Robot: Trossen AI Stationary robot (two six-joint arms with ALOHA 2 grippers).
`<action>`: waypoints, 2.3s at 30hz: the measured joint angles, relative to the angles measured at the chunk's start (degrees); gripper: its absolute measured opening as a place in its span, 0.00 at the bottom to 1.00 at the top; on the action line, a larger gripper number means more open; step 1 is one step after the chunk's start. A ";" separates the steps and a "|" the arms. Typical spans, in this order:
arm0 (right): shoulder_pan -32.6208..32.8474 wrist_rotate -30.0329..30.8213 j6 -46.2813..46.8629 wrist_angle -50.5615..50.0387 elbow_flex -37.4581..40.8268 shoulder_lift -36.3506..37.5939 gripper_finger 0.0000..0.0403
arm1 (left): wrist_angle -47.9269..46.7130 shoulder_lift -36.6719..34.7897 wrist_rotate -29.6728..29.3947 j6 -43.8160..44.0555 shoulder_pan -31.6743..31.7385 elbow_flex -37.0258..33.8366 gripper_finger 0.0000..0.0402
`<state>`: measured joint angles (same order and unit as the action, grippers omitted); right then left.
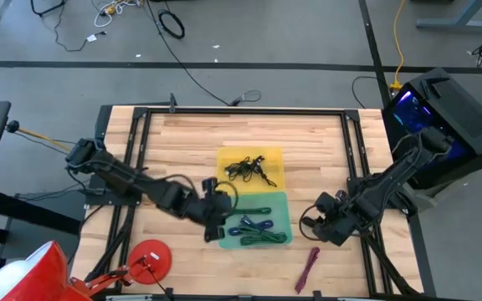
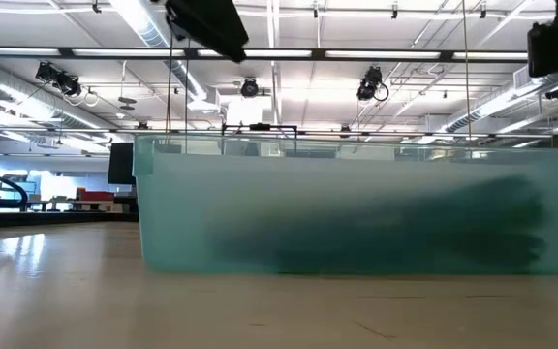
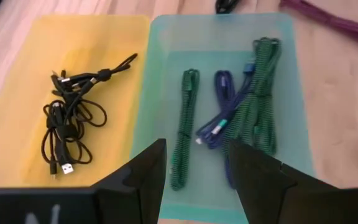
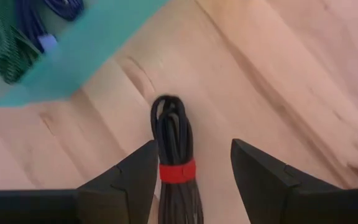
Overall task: Pick & Place USB Port
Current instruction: Put the black charger cable into the yellow bin
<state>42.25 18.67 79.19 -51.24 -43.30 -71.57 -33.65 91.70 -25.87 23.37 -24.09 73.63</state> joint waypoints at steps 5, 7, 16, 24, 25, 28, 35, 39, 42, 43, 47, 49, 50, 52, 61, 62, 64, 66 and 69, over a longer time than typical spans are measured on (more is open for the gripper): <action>1.62 -1.76 2.75 0.54 0.01 -3.60 0.50 | 0.03 0.06 -7.85 5.03 -6.06 0.00 0.44; 2.20 -1.79 3.41 1.03 0.00 -4.80 0.50 | -0.02 0.10 -10.56 7.11 -8.06 0.00 0.44; 3.74 -4.38 4.38 2.78 -0.01 -10.40 0.50 | 0.00 0.13 -20.46 10.94 -14.01 0.00 0.44; 3.74 -4.73 3.64 4.83 -0.01 -14.38 0.50 | 0.00 0.16 -21.50 11.81 -14.69 0.00 0.44; 3.73 -4.80 3.01 5.89 -0.01 -14.77 0.50 | 0.00 0.17 -21.50 12.01 -14.69 0.00 0.44; 3.72 -4.78 0.59 9.13 -0.01 -16.27 0.50 | 0.00 0.17 -21.50 12.03 -14.67 0.00 0.44; 3.70 -4.63 -0.33 8.41 -0.18 -19.44 0.40 | 0.00 0.17 -21.50 12.03 -14.67 0.00 0.44; 3.30 -4.81 -1.92 7.45 -0.34 -19.79 0.12 | -0.02 0.18 -21.50 12.03 -14.67 0.00 0.44; 2.25 -4.83 -2.26 6.02 -0.25 -18.94 0.09 | -0.01 0.20 -21.52 12.00 -14.67 0.00 0.44; 1.67 -5.41 -2.44 5.00 -0.20 -18.49 0.09 | -0.02 0.20 -21.71 12.02 -14.67 0.00 0.44; -1.05 -6.72 -5.60 -1.69 0.26 -15.65 0.09 | -0.02 0.20 -22.13 12.00 -14.65 0.00 0.44; -3.03 -6.47 -7.32 -4.63 0.08 -13.29 0.09 | 0.00 0.20 -22.14 12.00 -14.65 0.00 0.44; -4.09 -5.93 -8.54 -6.27 0.10 -12.18 0.09 | 0.00 0.20 -22.14 12.00 -14.65 0.00 0.44; -6.37 -4.06 -11.49 -8.02 0.10 -9.23 0.09 | -0.01 0.20 -22.16 11.99 -14.65 0.00 0.44; -22.63 4.90 -30.69 -7.04 -0.12 5.71 0.09 | -0.04 0.22 -23.47 11.94 -14.47 0.00 0.44; -24.92 4.85 -33.42 -5.84 -0.12 7.03 0.09 | -0.04 0.22 -23.47 11.94 -14.35 0.00 0.44; -29.39 4.83 -39.87 -1.47 -0.12 8.95 0.09 | -0.03 0.22 -23.47 11.84 -13.98 0.00 0.44; -33.87 3.79 -46.27 4.77 -0.12 9.84 0.09 | -0.06 0.22 -23.47 11.20 -13.49 0.00 0.44; -40.02 -1.88 -55.94 16.13 -0.12 9.23 0.09 | -0.02 0.22 -23.47 10.41 -12.51 0.00 0.44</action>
<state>2.23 16.79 23.25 -35.11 -43.42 -62.34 -33.67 91.92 -49.34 33.78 -36.60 73.63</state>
